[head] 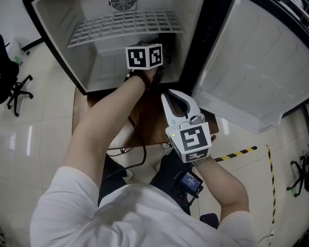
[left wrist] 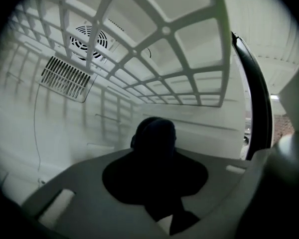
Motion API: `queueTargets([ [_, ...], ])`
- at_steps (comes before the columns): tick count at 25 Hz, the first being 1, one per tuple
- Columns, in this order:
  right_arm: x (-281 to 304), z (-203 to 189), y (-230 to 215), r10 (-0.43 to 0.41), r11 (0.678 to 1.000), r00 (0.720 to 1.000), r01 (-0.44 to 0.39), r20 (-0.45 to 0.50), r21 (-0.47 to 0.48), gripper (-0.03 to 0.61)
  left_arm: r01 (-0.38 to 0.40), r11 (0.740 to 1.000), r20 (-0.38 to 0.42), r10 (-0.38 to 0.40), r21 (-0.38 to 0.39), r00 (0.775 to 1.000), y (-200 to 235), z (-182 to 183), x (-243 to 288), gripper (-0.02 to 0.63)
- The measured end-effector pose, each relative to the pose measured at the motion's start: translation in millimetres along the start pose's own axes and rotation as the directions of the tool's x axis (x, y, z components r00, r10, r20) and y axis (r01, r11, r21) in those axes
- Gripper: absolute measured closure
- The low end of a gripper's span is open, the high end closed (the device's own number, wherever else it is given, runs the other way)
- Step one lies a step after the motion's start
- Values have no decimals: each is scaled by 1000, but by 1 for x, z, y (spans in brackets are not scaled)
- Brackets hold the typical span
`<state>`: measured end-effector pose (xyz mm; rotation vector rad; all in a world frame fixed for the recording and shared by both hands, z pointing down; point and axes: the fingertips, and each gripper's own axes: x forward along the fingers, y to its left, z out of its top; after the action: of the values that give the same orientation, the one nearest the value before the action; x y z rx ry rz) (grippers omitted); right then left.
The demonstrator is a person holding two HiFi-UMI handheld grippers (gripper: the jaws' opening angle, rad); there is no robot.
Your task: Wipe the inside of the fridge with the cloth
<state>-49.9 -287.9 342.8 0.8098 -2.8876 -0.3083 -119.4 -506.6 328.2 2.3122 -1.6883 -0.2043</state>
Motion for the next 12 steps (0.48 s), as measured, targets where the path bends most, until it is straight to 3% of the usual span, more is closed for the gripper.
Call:
queueTargets([
  [12, -13, 4, 12, -3, 1000, 1000, 3, 2, -13, 541, 95, 995, -61, -93, 25, 994, -44, -16, -37, 509],
])
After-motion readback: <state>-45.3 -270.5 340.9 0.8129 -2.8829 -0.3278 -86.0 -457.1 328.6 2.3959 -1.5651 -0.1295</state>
